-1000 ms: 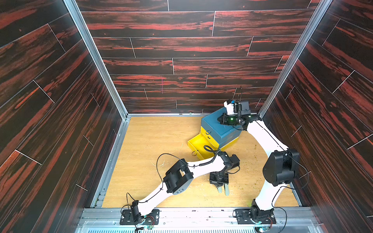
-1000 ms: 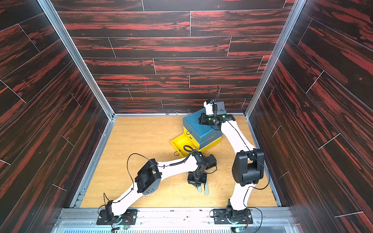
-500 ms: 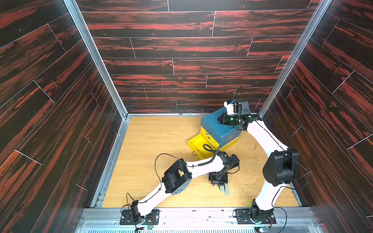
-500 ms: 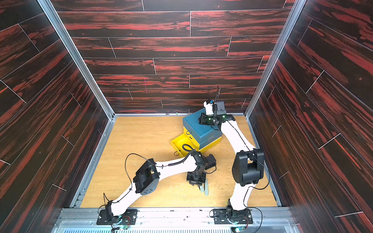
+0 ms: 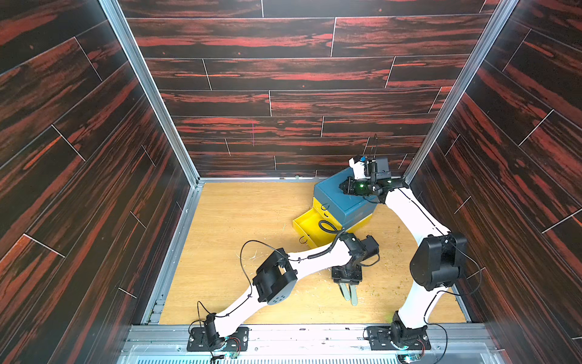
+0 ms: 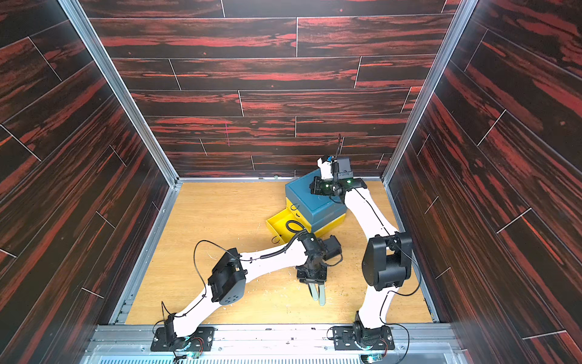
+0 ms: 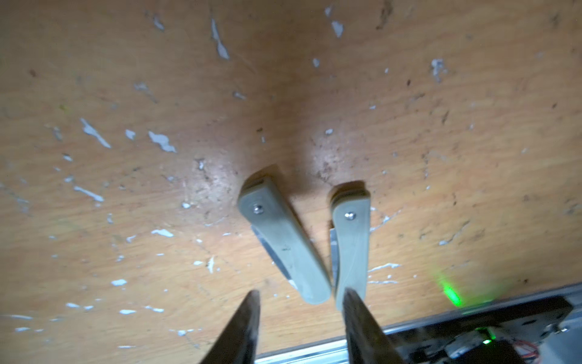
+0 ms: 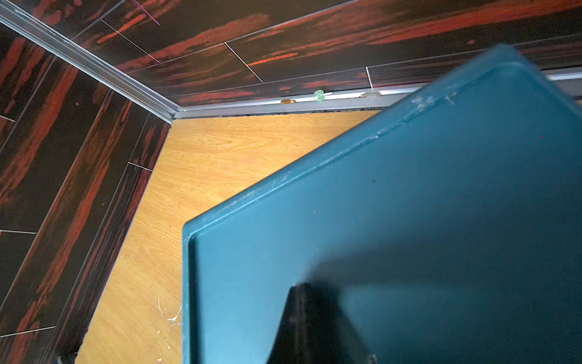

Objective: Place the fruit knives into the drawer by color
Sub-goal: Pick up the fruit knife from the center of the board.

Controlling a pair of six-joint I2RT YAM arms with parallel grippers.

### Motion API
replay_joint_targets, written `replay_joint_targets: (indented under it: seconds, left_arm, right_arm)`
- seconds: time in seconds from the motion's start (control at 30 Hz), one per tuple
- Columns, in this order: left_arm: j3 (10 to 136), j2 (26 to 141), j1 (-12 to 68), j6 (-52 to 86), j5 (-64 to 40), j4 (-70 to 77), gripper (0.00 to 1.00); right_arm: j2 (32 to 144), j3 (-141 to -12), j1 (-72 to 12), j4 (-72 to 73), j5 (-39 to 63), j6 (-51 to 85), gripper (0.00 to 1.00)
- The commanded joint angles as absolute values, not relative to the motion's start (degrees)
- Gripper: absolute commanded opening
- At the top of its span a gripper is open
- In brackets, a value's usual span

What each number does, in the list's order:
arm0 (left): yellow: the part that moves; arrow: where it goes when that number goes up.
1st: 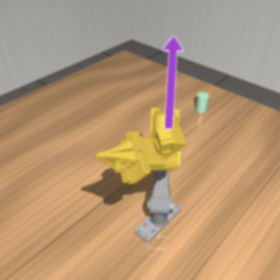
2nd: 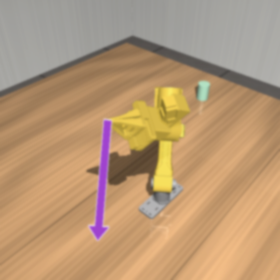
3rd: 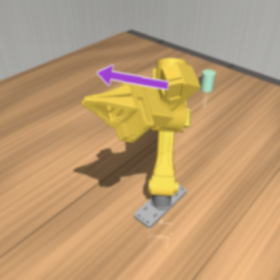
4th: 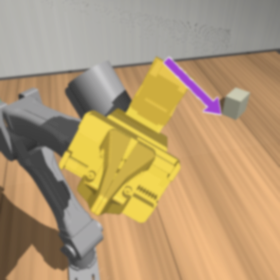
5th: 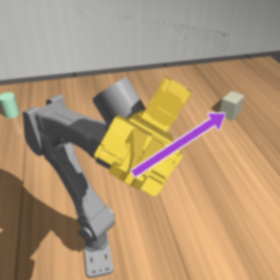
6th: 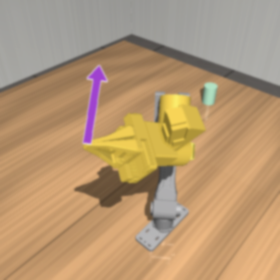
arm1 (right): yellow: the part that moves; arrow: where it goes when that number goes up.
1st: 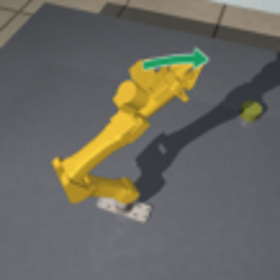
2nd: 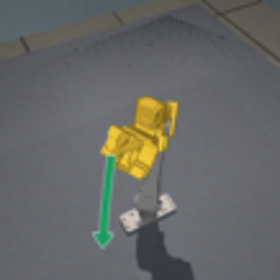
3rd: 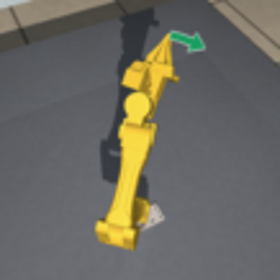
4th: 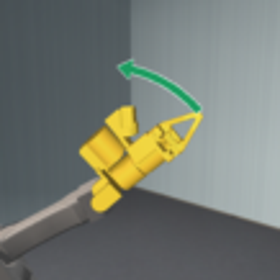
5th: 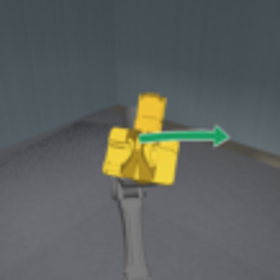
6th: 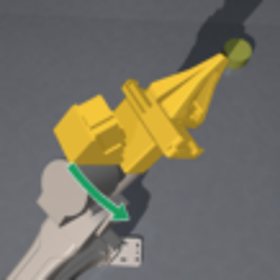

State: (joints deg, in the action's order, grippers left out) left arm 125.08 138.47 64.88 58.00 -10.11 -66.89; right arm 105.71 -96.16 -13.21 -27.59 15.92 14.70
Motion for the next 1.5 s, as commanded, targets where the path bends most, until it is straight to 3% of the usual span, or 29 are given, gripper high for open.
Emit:
replay_joint_targets:
  seconds: [0.0,0.73,0.93,1.17,1.47]
  left_arm:
    - [126.9,140.2,65.0,58.9,-9.8,-70.3,0.52]
    - [121.7,141.1,63.9,61.5,-16.2,-67.3,0.54]
    - [114.7,137.3,63.2,63.0,-16.3,-63.6,0.54]
    - [105.6,132.5,61.4,63.6,-15.1,-60.6,0.54]
    - [105.8,131.2,61.2,59.6,-9.0,-65.1,0.54]
  right_arm:
    - [111.9,-91.6,-13.3,-46.2,11.6,14.1,0.00]
    - [111.8,-91.6,-13.3,-45.8,12.5,14.4,0.00]
    - [111.7,-91.5,-13.3,-45.7,12.5,14.5,0.00]
    - [111.7,-91.4,-13.2,-45.6,12.5,14.5,0.00]
    - [111.7,-91.8,-13.3,-45.8,12.6,14.6,0.00]
